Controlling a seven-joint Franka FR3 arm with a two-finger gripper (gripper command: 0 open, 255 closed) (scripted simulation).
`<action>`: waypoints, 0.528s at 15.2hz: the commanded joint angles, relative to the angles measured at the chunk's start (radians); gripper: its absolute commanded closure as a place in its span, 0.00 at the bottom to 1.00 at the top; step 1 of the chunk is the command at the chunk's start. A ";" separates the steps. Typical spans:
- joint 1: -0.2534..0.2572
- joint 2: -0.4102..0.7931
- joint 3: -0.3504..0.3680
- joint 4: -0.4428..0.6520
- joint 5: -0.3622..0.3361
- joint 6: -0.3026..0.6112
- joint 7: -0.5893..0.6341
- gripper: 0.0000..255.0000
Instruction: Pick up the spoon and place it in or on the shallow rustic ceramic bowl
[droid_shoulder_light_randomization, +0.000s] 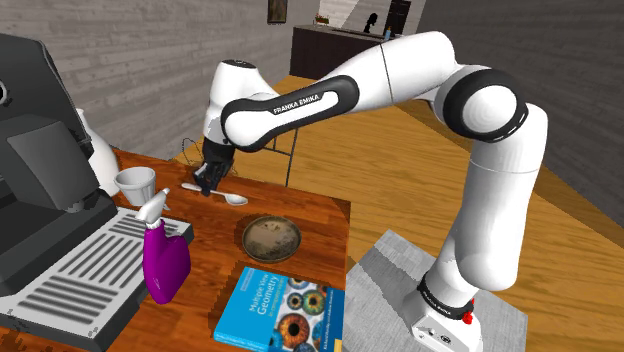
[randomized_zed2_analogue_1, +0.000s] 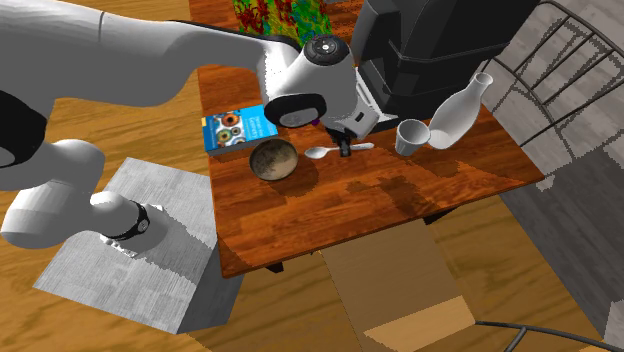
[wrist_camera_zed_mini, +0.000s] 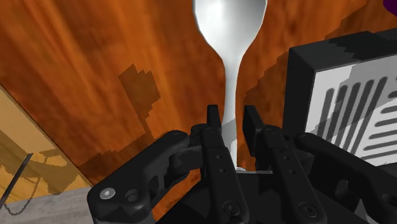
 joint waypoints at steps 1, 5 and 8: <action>-0.002 -0.010 0.000 0.016 0.003 -0.025 -0.002 1.00; -0.003 -0.026 0.002 0.049 0.007 -0.074 -0.001 1.00; -0.010 -0.108 0.010 -0.055 0.032 -0.050 -0.007 1.00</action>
